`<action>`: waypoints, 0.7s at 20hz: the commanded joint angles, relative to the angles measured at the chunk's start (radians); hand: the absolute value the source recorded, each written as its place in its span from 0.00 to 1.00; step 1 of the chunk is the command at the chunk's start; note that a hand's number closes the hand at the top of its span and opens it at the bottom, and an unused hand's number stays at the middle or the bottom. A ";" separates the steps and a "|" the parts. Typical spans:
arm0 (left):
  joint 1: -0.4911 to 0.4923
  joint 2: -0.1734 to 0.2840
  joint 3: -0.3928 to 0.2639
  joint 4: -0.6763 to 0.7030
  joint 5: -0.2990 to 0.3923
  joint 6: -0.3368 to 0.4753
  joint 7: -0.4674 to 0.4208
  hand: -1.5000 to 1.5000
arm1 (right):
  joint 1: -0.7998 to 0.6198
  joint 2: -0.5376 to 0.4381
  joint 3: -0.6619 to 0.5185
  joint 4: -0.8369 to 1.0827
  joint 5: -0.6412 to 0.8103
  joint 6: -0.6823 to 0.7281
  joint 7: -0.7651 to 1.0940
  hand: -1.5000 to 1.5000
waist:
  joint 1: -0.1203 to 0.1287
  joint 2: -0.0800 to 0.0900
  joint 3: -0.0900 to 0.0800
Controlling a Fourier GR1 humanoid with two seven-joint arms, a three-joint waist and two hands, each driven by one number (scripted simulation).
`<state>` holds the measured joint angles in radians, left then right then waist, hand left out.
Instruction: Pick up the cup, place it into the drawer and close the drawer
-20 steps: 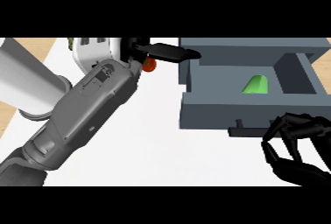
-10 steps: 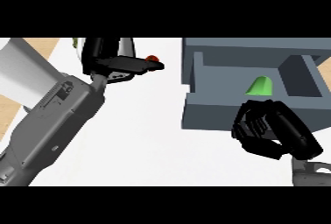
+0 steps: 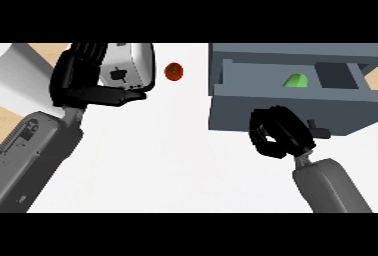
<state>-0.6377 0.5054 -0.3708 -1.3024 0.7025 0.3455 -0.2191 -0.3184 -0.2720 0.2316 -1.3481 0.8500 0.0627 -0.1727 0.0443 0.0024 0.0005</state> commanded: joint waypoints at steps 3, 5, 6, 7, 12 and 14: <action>0.120 0.025 0.063 0.007 0.005 -0.097 -0.075 0.00 | -0.258 0.058 -0.062 0.404 0.046 -0.094 -0.089 1.00 | -0.004 0.009 0.000; 0.162 0.048 0.065 -0.064 0.005 -0.102 -0.060 0.00 | -0.261 0.082 -0.078 0.555 0.069 -0.209 -0.157 1.00 | 0.008 0.010 0.001; 0.192 0.060 0.083 -0.052 -0.004 -0.123 -0.082 0.00 | -0.275 0.097 -0.081 0.601 0.073 -0.225 -0.172 1.00 | -0.003 0.008 0.001; 0.151 0.048 0.084 -0.023 0.003 -0.131 -0.054 0.00 | -0.375 0.079 -0.124 0.663 0.047 -0.178 -0.169 1.00 | -0.001 0.011 0.001; 0.207 0.070 0.111 -0.080 0.009 -0.167 -0.062 0.00 | -0.472 0.063 -0.192 0.882 0.023 -0.211 -0.260 1.00 | 0.012 0.015 0.001; 0.183 0.068 0.132 -0.027 0.021 -0.196 -0.068 0.00 | -0.547 0.037 -0.215 0.947 0.021 -0.182 -0.255 1.00 | 0.019 0.024 0.002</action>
<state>-0.4617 0.5734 -0.2622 -1.3510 0.7140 0.1897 -0.2726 -0.7772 -0.2066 0.0697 -0.5664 0.8846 -0.1238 -0.3935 0.0584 0.0106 -0.0024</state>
